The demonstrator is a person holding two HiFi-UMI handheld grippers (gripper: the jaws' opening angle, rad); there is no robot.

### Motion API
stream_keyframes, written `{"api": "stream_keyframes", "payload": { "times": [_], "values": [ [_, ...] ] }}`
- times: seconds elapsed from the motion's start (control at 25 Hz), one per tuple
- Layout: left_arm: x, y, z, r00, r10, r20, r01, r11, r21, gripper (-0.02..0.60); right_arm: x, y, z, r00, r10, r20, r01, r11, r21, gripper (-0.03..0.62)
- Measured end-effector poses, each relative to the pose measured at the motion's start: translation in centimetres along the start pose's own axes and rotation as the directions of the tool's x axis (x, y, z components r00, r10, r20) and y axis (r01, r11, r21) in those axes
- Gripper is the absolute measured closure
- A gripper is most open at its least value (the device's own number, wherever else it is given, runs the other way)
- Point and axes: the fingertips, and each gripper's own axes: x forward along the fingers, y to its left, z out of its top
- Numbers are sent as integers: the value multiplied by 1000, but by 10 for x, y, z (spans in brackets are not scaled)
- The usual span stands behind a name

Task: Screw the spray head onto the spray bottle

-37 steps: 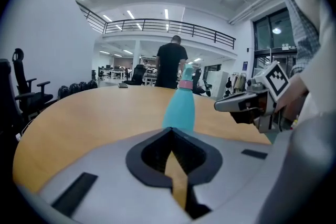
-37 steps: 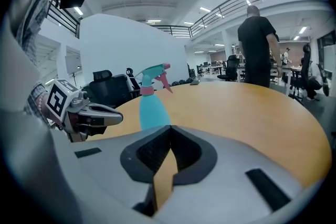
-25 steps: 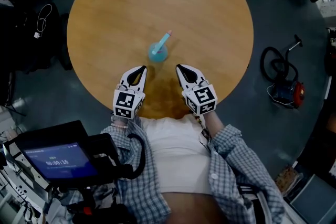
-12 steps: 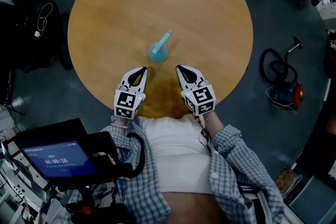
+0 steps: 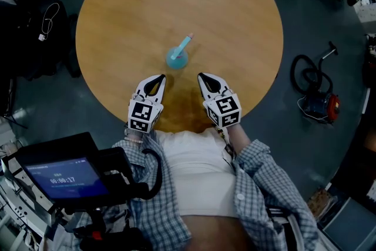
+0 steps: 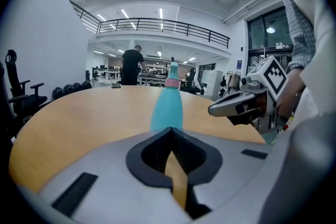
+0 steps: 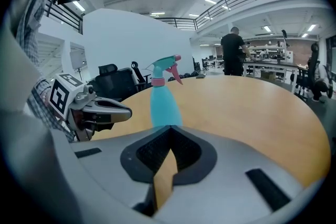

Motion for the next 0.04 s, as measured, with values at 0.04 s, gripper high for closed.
{"api": "stream_keyframes", "payload": {
  "times": [0.04],
  "values": [
    [0, 0, 1, 1000, 0, -2, 0, 1000, 0, 575, 0, 0, 0, 1000, 0, -2, 0, 1000, 1, 600]
  ]
}}
